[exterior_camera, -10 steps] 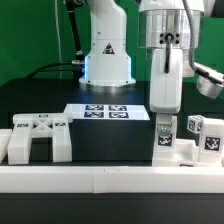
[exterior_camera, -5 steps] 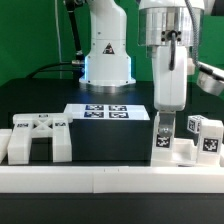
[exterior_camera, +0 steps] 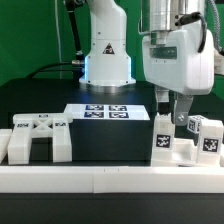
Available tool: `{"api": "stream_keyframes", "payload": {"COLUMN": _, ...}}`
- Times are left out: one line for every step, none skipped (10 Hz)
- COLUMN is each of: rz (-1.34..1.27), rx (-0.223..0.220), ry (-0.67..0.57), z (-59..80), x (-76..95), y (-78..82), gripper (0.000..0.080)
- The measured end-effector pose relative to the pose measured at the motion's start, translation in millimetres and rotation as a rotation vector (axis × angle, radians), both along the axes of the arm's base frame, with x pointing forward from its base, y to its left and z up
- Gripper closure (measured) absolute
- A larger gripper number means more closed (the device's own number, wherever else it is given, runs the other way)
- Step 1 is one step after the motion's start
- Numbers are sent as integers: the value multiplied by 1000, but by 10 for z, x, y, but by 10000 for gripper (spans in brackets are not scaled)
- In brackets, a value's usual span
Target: Assemble chair
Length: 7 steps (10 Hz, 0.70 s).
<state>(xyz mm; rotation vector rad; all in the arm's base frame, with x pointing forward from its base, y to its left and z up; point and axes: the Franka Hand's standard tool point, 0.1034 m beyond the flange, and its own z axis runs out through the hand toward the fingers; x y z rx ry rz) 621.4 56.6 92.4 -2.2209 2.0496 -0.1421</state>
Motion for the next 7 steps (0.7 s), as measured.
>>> {"api": "stream_keyframes", "payload": {"rz": 0, "rx": 0, "ry": 0, "z": -2, "x": 0, "y": 0, "gripper": 150}}
{"api": "stream_keyframes", "payload": {"rz": 0, "rx": 0, "ry": 1, "z": -5, "x": -2, "y": 0, "gripper": 150}}
{"api": "stream_keyframes", "payload": {"rz": 4, "rx": -1, "ry": 1, "z": -6, "x": -3, "y": 7, "gripper": 150}}
{"api": "stream_keyframes", "payload": {"rz": 90, "rx": -16, "ry": 2, "z": -4, "x": -14, "y": 65, "gripper": 150}}
{"api": "stream_keyframes", "payload": {"rz": 145, "rx": -21, "ry": 2, "z": 5, "x": -20, "y": 95, "gripper": 150}}
{"api": "stream_keyframes", "payload": {"rz": 191, "rx": -27, "ry": -4, "z": 29, "x": -14, "y": 89, "gripper": 150}}
{"api": "stream_keyframes", "payload": {"rz": 193, "rx": -26, "ry": -7, "z": 52, "x": -5, "y": 92, "gripper": 150}}
